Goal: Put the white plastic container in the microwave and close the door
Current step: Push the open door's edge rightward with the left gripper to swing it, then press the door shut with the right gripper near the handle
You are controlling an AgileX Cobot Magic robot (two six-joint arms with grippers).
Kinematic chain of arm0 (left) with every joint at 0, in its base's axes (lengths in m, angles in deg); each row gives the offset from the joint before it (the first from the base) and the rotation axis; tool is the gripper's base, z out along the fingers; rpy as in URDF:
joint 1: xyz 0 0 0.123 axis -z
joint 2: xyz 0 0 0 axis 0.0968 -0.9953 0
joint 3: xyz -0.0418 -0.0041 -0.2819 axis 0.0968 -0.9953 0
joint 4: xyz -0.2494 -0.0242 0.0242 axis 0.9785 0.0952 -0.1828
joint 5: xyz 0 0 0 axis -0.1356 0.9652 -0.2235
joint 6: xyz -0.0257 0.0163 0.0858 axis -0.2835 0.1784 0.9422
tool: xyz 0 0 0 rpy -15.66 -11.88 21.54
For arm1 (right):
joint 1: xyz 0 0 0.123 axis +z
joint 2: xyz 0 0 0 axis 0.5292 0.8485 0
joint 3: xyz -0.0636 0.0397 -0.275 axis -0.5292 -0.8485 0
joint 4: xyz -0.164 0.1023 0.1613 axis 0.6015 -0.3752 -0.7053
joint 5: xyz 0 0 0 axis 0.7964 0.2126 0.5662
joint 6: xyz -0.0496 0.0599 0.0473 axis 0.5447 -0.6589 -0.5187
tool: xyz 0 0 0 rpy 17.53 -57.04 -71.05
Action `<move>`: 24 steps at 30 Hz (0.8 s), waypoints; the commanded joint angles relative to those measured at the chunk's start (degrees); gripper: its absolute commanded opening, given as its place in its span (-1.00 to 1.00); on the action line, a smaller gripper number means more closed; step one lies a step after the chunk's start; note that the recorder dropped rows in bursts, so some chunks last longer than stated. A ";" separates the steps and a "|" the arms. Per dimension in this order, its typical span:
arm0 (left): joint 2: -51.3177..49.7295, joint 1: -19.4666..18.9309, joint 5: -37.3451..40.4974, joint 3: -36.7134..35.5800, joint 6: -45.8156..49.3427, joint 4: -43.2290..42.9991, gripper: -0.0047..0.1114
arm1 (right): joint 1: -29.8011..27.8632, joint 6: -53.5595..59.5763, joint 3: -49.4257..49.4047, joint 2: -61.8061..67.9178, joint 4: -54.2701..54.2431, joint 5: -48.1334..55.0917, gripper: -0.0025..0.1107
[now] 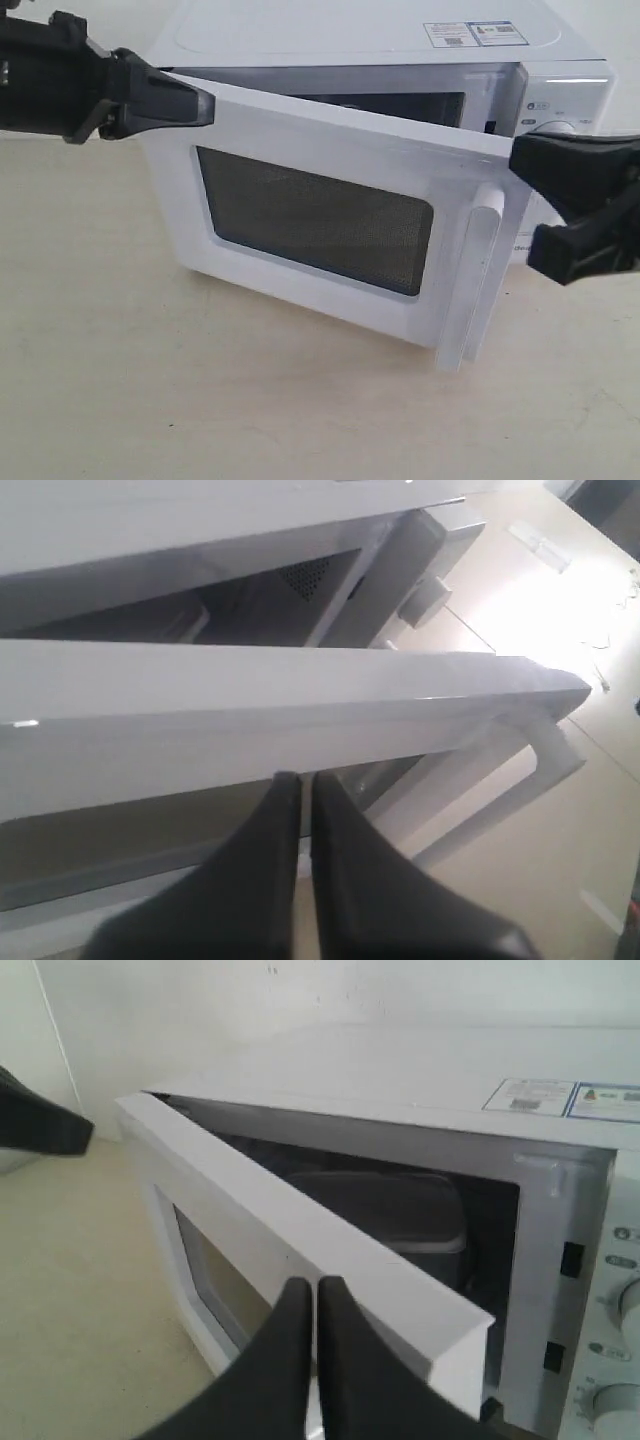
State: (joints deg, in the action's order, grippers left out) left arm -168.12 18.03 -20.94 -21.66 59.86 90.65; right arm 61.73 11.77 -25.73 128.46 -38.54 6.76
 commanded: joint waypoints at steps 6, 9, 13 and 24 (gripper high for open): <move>11.73 0.17 -10.63 -0.10 -18.86 -22.00 -0.84 | 0.07 -15.55 12.95 17.65 15.02 1.88 -0.96; 15.05 0.17 -10.63 -0.10 -23.68 -26.51 -0.84 | 0.07 -15.77 15.65 21.70 15.02 4.22 -0.96; 21.47 0.17 -10.80 -0.10 -31.92 -36.47 -0.84 | 0.07 -15.77 19.79 28.51 15.02 8.15 -0.96; 37.07 0.17 -5.84 -2.75 -54.70 -59.40 -0.84 | -1.87 -14.09 30.81 36.86 14.62 17.23 -0.96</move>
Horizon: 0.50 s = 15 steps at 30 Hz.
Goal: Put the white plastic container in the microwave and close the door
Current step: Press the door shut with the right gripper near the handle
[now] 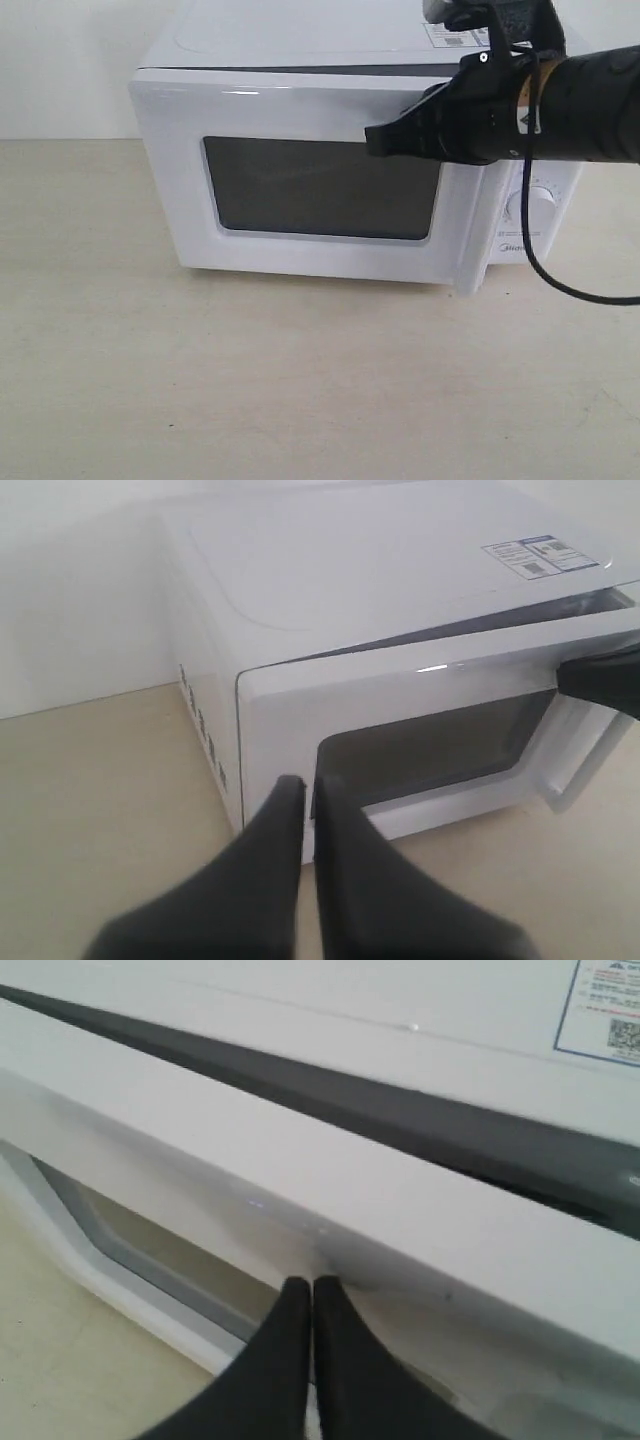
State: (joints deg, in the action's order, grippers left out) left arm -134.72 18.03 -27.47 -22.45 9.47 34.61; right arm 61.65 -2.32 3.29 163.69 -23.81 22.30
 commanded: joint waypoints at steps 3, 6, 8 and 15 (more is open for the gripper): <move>8.28 0.17 0.79 -4.62 -8.02 -6.59 -0.84 | -4.90 -0.28 1.79 2.04 -0.12 2.29 -0.96; 11.01 0.17 1.30 -6.39 -9.87 -7.78 -0.84 | -6.63 -0.26 1.79 2.04 -0.12 0.56 -0.96; 12.49 0.17 2.00 -7.35 -9.98 -7.78 -0.84 | -7.29 -0.26 1.79 2.04 -0.12 -0.13 -0.96; 15.74 0.17 2.58 -10.17 -12.16 -10.18 -0.84 | -7.41 -0.26 1.79 2.54 -0.12 -2.48 -0.96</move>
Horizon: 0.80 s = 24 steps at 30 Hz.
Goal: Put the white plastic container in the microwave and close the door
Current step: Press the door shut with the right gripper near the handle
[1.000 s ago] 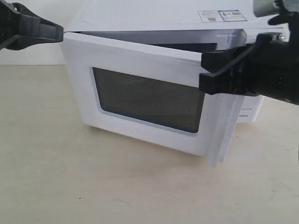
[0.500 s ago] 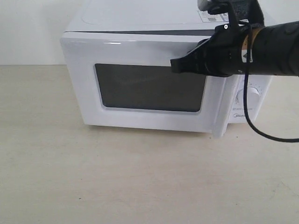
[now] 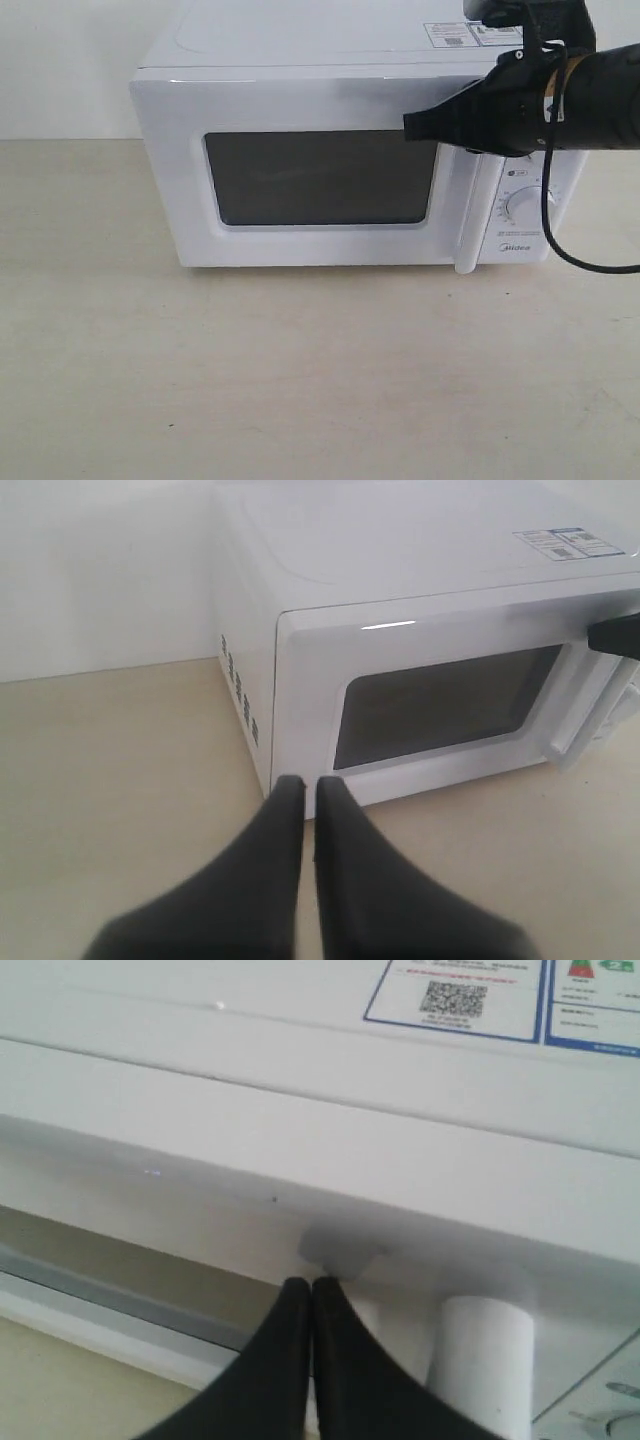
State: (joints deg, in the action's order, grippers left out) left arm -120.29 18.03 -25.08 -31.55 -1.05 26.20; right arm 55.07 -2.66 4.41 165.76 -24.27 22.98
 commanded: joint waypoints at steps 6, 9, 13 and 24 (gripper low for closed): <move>1.47 0.17 -0.17 -1.12 -1.64 -2.02 -0.84 | 1.97 0.69 0.67 -3.63 0.33 4.01 -0.96; 1.47 0.17 -0.44 -1.12 -1.64 -2.41 -0.84 | 5.06 1.05 0.67 -7.78 0.33 7.81 -0.96; 1.47 0.17 0.66 -1.12 -1.64 -2.41 -0.84 | 10.40 1.05 -0.21 -13.08 0.33 14.29 -0.96; 1.47 0.17 0.66 -1.12 -1.64 -2.41 -0.84 | 17.38 -1.55 -14.20 -31.45 -0.12 19.86 -0.96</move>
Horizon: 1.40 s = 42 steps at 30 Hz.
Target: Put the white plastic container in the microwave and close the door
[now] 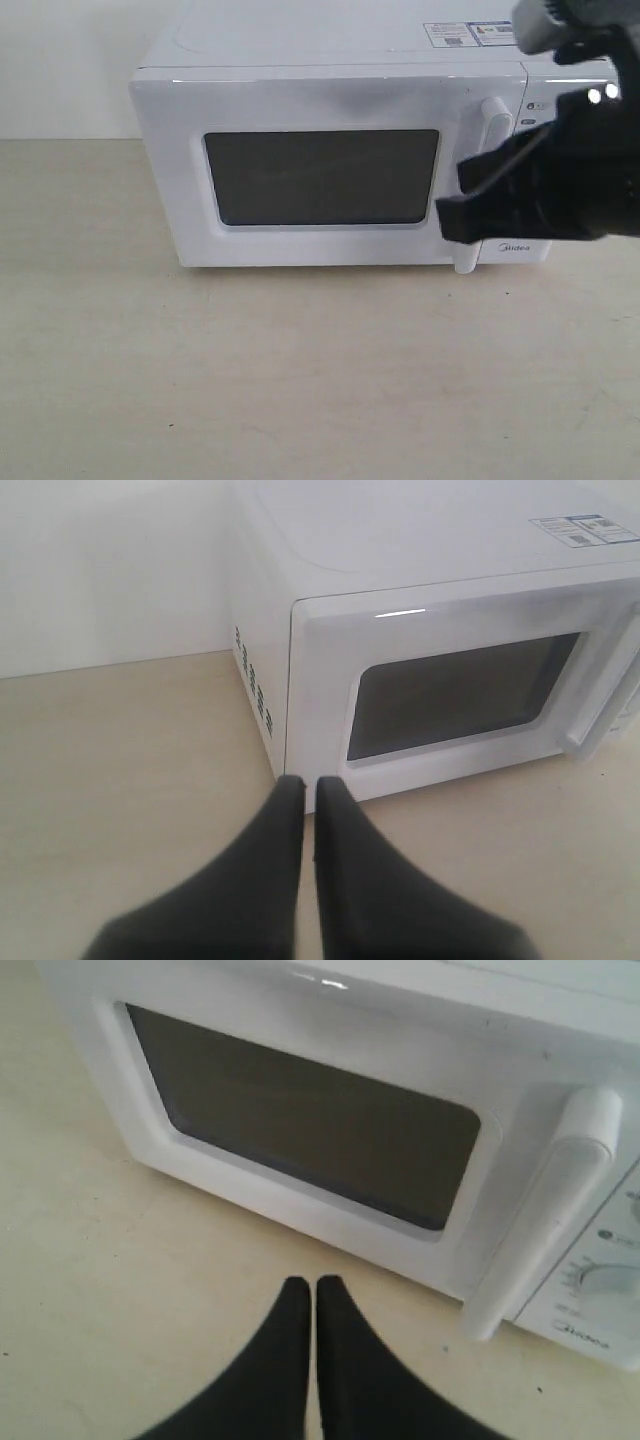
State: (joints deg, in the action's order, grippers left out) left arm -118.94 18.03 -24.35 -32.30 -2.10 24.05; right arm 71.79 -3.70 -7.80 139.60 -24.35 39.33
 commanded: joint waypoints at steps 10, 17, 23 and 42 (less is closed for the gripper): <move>0.12 0.17 -0.07 -0.37 -0.59 -0.26 -0.84 | 0.66 -0.52 -1.99 -11.36 -0.03 5.29 -0.96; 0.12 0.17 -0.07 -0.37 -0.59 -0.26 -0.84 | 0.66 -0.05 -1.99 -11.87 1.56 5.29 -0.96; 0.12 0.17 -0.07 -0.37 -0.59 -0.26 -0.84 | -4.77 -0.06 -1.99 -18.00 2.91 2.52 -0.96; 0.12 0.17 -0.07 -0.37 -0.59 -0.26 -0.84 | -38.73 17.17 -21.09 -46.67 -14.66 0.46 -0.96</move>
State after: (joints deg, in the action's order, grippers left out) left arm -118.94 18.03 -24.35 -32.30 -2.10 23.84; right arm 33.33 11.81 -24.27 96.07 -39.06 40.48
